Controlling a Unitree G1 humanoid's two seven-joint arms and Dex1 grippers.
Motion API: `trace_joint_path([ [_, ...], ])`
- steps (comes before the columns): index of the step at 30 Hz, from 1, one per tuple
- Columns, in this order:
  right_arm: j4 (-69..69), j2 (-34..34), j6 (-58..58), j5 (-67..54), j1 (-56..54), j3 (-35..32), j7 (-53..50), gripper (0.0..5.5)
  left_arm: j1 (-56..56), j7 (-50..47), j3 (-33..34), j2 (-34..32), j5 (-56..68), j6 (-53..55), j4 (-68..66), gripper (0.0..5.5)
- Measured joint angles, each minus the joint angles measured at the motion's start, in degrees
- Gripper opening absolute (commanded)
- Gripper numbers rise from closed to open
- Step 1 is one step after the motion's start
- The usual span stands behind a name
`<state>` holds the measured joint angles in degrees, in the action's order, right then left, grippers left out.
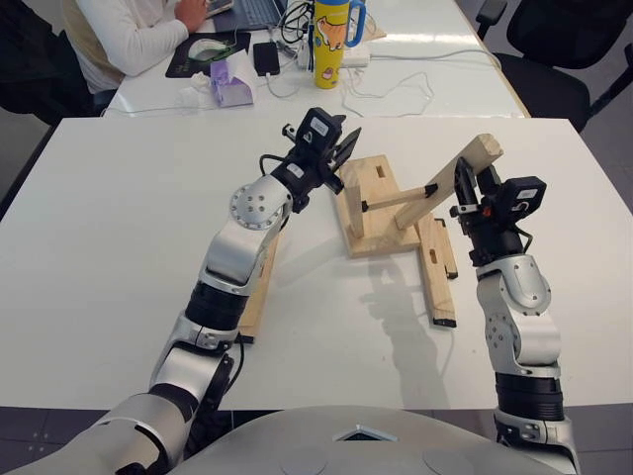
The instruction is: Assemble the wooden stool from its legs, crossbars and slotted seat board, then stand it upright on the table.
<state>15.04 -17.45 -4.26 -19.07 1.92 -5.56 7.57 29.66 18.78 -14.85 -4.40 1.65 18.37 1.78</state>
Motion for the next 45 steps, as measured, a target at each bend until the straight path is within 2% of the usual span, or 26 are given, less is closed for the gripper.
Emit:
trace_joint_path([
  [6,0.79,-1.19,-1.19,0.49,0.35,0.68,-1.75,1.11,4.56,0.76,-0.38,0.53,-2.21,-1.03,-5.08,1.48],
  [17,2.72,-4.57,-8.37,0.67,-4.22,1.34,-2.76,1.11,6.57,1.8,0.96,0.53,-4.07,-5.51,-10.33,1.48],
  [26,-2.49,-6.92,-9.5,-3.03,-7.27,1.87,-2.23,1.11,8.98,1.78,1.31,1.37,-4.34,-5.84,-13.78,1.48],
  [32,-4.89,-7.51,-3.3,-6.3,-4.32,1.88,-1.37,1.12,9.08,2.15,1.06,2.56,-4.42,-5.83,-13.81,1.48],
  [39,-5.08,-9.68,-2.96,-12.77,-2.54,1.7,-0.03,1.12,9.08,3.21,0.83,3.11,-4.42,-5.82,-13.71,1.48],
  [45,-7.49,-7.96,0.68,-14.12,-1.85,1.7,1.78,1.09,9.08,3.91,0.79,3.14,-4.42,-5.19,-13.05,1.48],
])
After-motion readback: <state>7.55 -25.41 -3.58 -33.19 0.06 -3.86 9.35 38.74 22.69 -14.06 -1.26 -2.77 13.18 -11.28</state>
